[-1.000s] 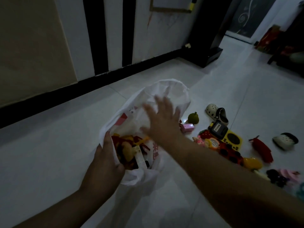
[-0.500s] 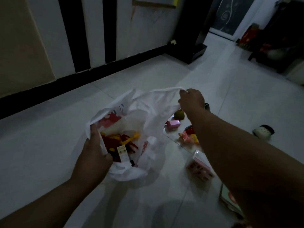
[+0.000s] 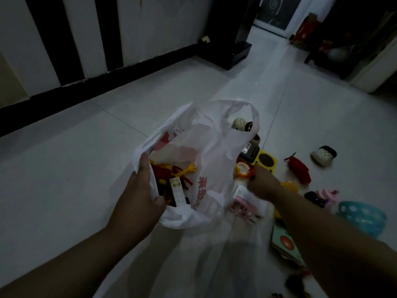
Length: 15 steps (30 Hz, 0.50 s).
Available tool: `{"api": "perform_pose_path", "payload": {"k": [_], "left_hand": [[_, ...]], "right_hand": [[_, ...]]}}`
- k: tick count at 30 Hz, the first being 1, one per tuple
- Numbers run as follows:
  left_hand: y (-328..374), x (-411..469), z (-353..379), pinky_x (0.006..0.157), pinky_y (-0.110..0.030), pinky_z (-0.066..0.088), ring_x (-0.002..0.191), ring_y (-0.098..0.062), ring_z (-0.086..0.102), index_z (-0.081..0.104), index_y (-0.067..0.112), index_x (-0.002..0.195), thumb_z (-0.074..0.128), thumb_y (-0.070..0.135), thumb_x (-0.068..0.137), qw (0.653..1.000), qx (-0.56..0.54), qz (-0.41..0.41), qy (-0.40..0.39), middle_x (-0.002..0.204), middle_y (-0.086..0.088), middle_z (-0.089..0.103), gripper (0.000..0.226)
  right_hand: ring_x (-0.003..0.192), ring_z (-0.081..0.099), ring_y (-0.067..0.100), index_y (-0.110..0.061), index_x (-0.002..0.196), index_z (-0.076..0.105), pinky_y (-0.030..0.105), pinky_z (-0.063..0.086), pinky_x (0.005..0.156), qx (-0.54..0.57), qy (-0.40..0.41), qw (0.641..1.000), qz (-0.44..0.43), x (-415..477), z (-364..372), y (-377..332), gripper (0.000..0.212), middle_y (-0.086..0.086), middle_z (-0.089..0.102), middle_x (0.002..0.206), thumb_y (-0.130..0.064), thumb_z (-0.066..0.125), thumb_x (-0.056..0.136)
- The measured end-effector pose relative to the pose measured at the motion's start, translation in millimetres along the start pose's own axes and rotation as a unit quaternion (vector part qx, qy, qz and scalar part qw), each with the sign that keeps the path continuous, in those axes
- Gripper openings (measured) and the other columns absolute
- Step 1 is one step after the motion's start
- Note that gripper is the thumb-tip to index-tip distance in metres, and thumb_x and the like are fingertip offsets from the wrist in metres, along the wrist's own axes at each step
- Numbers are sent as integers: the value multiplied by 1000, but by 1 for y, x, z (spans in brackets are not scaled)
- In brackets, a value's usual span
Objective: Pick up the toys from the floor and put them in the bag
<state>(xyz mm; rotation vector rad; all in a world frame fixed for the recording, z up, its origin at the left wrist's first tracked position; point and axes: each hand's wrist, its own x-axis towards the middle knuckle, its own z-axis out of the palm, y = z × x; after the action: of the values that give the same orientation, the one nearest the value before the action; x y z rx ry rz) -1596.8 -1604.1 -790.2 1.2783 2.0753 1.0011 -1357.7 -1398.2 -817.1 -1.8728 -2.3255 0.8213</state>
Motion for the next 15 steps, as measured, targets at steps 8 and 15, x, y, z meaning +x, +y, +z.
{"api": "perform_pose_path", "payload": {"k": [8,15], "left_hand": [[-4,-11,2,59,-12,37,97,-7,43,-19,56,125,63,10,82,1000,14,15,19,148,-7,35,103],[-7,-12,2,80,-28,44,118,-19,49,-12,48,141,61,5,80,999,0,20,27,148,-5,35,105]], "right_hand": [[107,54,28,-23,143,21,39,50,84,-168,34,978,116,-25,86,69,104,11,53,123,-56,75,60],[105,59,23,-25,134,39,43,58,78,193,117,968,107,-80,52,47,81,4,56,124,-31,82,65]]}}
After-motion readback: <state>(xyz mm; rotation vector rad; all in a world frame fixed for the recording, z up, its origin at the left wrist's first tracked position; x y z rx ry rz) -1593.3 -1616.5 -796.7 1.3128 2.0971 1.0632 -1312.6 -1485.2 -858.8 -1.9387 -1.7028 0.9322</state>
